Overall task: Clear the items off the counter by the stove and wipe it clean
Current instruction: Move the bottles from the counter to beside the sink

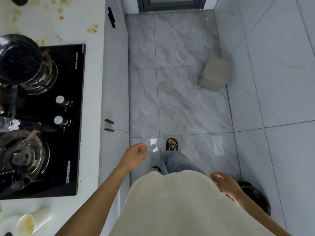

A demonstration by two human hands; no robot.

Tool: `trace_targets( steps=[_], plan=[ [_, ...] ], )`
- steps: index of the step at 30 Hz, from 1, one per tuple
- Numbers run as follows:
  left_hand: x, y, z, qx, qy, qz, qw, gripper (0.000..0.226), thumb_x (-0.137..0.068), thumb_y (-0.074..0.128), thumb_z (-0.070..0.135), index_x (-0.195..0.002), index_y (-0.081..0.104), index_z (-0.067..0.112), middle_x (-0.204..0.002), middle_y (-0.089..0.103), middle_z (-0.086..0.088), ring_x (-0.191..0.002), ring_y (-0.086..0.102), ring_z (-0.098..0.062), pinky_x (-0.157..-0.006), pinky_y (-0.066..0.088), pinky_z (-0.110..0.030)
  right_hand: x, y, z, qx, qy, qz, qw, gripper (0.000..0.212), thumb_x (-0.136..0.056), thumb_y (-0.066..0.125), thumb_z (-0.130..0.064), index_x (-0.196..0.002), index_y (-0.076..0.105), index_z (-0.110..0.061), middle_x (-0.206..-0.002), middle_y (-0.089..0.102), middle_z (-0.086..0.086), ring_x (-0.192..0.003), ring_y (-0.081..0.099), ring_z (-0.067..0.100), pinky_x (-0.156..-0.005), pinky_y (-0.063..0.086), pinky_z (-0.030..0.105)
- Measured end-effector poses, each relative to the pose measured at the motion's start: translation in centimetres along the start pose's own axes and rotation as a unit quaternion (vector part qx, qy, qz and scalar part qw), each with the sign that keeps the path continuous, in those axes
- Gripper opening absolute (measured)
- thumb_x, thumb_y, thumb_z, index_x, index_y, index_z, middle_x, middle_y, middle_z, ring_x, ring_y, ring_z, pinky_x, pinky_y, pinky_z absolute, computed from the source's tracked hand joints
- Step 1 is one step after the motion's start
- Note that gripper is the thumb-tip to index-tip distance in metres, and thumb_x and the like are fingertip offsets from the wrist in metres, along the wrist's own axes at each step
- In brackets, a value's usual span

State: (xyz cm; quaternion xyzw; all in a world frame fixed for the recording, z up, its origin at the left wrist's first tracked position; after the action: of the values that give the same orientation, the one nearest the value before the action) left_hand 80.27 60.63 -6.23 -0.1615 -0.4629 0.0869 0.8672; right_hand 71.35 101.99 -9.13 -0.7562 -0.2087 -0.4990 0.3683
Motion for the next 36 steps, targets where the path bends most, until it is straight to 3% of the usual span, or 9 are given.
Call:
trace_targets(
  steps=[2,4,7,10,19,24,27,29,36],
  plan=[
    [-1.2,-0.6,0.7,-0.008,-0.024,0.006,1.000,0.023,-0.103,0.060,0.026,-0.123,0.071,0.024,-0.111,0.076,-0.003,-0.097,0.075,-0.020,-0.097,0.058,-0.034,-1.6,-1.5,-3.7,-0.012,0.009,-0.027,1.000,0.022,-0.106,0.051,-0.009,-0.090,0.064,-0.016,-0.074,0.062,0.005,-0.048,0.054,0.009,-0.046,0.040,0.017],
    [-1.7,-1.3,1.0,-0.040,-0.042,0.019,0.998,0.023,-0.103,0.058,0.025,-0.122,0.072,0.025,-0.112,0.074,0.001,-0.098,0.072,-0.020,-0.090,0.053,-0.029,-3.1,-3.3,-7.8,-0.055,0.026,-0.032,0.998,0.021,-0.107,0.049,-0.008,-0.090,0.061,-0.011,-0.076,0.058,0.008,-0.051,0.050,0.014,-0.041,0.035,0.016],
    [-2.0,-2.5,1.0,-0.110,-0.057,0.030,0.992,0.023,-0.103,0.051,0.021,-0.107,0.073,0.024,-0.107,0.075,0.001,-0.099,0.070,-0.021,-0.082,0.047,-0.027,-4.4,-5.3,-15.1,-0.053,-0.024,-0.013,0.998,0.012,-0.105,0.054,-0.010,-0.104,0.066,-0.007,-0.088,0.064,0.013,-0.066,0.055,0.021,-0.053,0.041,0.022],
    [-2.4,-3.8,0.6,-0.119,-0.085,0.022,0.989,0.019,-0.105,0.053,0.022,-0.105,0.071,0.027,-0.106,0.077,0.000,-0.096,0.073,-0.020,-0.086,0.051,-0.027,-5.3,-6.2,-22.8,-0.043,-0.096,-0.005,0.994,0.016,-0.105,0.058,-0.017,-0.114,0.067,-0.006,-0.098,0.068,0.015,-0.079,0.061,0.025,-0.062,0.045,0.027],
    [-8.1,-9.4,1.6,-0.121,-0.133,0.011,0.984,0.024,-0.108,0.053,0.031,-0.118,0.072,0.019,-0.113,0.077,0.000,-0.094,0.074,-0.014,-0.081,0.053,-0.020,-7.8,-7.2,-40.8,-0.038,-0.193,-0.007,0.980,0.014,-0.104,0.060,-0.023,-0.110,0.071,-0.017,-0.101,0.075,0.008,-0.080,0.069,0.021,-0.069,0.052,0.030],
    [-13.9,-14.0,6.8,-0.102,-0.130,0.009,0.986,0.023,-0.108,0.052,0.020,-0.109,0.074,0.012,-0.109,0.077,-0.011,-0.099,0.074,-0.027,-0.093,0.057,-0.038,-9.2,-7.8,-45.3,-0.014,-0.176,0.004,0.984,0.018,-0.104,0.059,-0.024,-0.115,0.071,-0.015,-0.103,0.076,0.008,-0.086,0.072,0.024,-0.071,0.054,0.031],
    [-17.6,-17.0,11.3,-0.112,-0.118,0.016,0.987,0.029,-0.108,0.052,0.026,-0.123,0.072,0.011,-0.123,0.074,-0.010,-0.114,0.070,-0.028,-0.101,0.053,-0.037,-10.8,-8.3,-46.1,-0.010,-0.153,0.011,0.988,0.019,-0.105,0.057,-0.022,-0.116,0.070,-0.013,-0.104,0.075,0.012,-0.085,0.071,0.027,-0.070,0.053,0.032],
    [-19.8,-18.9,14.4,-0.076,-0.116,0.032,0.990,0.033,-0.108,0.053,0.030,-0.129,0.069,0.010,-0.127,0.072,-0.009,-0.114,0.070,-0.028,-0.102,0.053,-0.036,-11.9,-8.9,-46.1,-0.012,-0.123,0.016,0.992,0.018,-0.105,0.058,-0.020,-0.116,0.070,-0.011,-0.102,0.074,0.014,-0.082,0.069,0.028,-0.068,0.050,0.033],
    [-28.3,-23.4,25.5,-0.005,-0.048,0.037,0.998,0.026,-0.104,0.056,0.027,-0.121,0.072,0.016,-0.116,0.075,-0.006,-0.104,0.073,-0.026,-0.104,0.056,-0.041,-15.9,-12.6,-46.0,-0.033,-0.034,0.003,0.999,0.017,-0.105,0.057,-0.015,-0.116,0.069,-0.010,-0.105,0.075,0.016,-0.085,0.070,0.032,-0.073,0.050,0.032]
  ],
)
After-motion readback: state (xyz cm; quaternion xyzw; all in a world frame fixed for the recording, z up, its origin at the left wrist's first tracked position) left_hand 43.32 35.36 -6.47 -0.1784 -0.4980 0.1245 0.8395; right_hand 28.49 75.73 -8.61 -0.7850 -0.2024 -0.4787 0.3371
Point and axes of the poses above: each hand's wrist, its own x-axis away from the middle knuckle, its own y-axis out of the palm, z = x × y, the point moved 6 cm from there along -x, towards the middle knuckle
